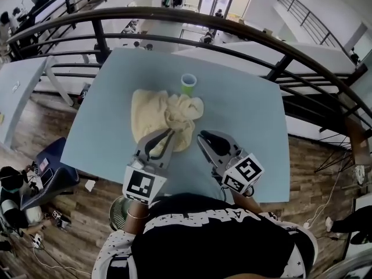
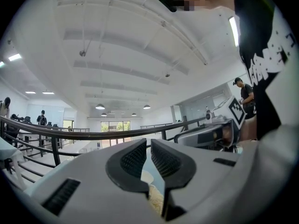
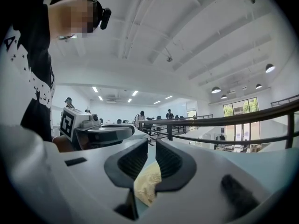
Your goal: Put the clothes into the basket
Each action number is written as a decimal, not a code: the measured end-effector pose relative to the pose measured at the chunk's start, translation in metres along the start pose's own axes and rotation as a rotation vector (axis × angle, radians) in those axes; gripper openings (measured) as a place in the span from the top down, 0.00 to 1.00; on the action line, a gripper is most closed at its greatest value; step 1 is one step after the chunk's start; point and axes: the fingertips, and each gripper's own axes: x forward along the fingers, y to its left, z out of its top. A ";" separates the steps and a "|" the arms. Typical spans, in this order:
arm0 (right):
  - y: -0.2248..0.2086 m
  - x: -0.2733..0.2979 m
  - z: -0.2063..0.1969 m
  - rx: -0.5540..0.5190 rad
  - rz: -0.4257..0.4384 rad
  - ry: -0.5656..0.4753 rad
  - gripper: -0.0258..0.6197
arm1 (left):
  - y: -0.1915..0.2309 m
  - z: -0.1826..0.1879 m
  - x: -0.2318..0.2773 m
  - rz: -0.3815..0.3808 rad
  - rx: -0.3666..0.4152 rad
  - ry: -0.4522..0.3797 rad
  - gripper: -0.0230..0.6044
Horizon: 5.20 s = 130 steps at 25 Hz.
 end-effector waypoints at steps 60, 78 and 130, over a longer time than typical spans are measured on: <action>-0.068 0.048 -0.048 -0.028 -0.049 0.063 0.70 | 0.092 -0.091 0.016 0.088 0.013 0.116 0.66; -0.089 0.067 -0.083 0.013 -0.041 0.164 0.62 | 0.110 -0.133 0.028 0.057 0.025 0.191 0.58; -0.140 0.110 -0.198 0.122 0.038 0.470 0.57 | 0.126 -0.220 0.063 -0.016 -0.115 0.339 0.51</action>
